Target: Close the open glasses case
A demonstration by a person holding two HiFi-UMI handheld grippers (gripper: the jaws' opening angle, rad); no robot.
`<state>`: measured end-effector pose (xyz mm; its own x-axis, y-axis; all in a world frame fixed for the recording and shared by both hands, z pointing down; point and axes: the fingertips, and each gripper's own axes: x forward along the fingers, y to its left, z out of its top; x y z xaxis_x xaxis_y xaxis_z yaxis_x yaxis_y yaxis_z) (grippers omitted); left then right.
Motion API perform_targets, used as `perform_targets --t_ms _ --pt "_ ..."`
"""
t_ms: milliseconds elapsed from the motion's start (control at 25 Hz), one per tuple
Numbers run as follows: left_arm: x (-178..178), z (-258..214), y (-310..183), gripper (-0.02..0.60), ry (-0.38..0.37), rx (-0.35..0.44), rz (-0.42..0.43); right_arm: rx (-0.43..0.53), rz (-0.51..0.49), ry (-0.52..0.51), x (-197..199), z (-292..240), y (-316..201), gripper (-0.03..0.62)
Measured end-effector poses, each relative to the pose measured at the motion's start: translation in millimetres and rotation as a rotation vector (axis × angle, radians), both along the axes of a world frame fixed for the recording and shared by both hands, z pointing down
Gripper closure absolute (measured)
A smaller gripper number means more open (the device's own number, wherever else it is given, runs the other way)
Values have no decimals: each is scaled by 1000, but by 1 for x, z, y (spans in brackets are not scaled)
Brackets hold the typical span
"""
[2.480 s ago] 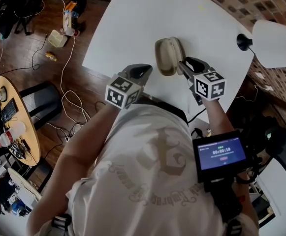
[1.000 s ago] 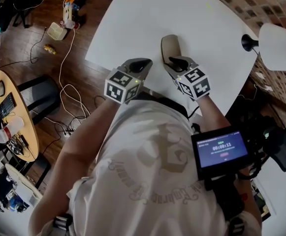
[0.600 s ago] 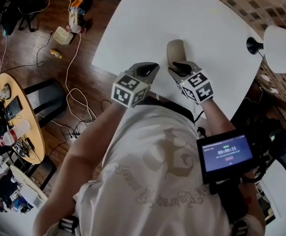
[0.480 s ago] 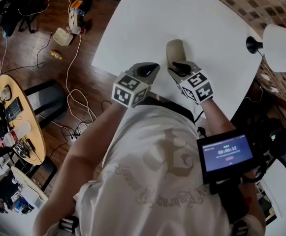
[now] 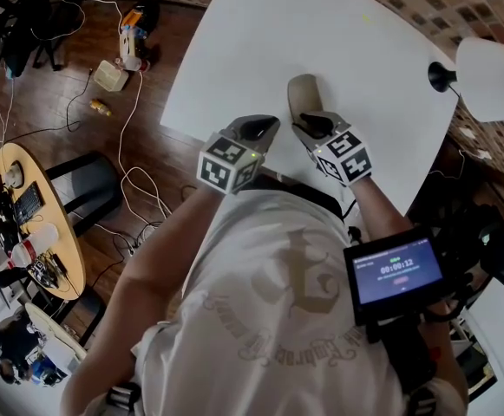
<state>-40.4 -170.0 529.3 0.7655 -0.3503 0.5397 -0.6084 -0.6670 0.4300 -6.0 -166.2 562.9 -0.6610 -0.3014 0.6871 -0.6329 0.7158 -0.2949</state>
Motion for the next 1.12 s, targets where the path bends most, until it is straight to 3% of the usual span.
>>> perform_targets --t_ms 1120 --pt "6 4 -2 577 -7 -2 38 67 91 -17 20 -20 -16 477"
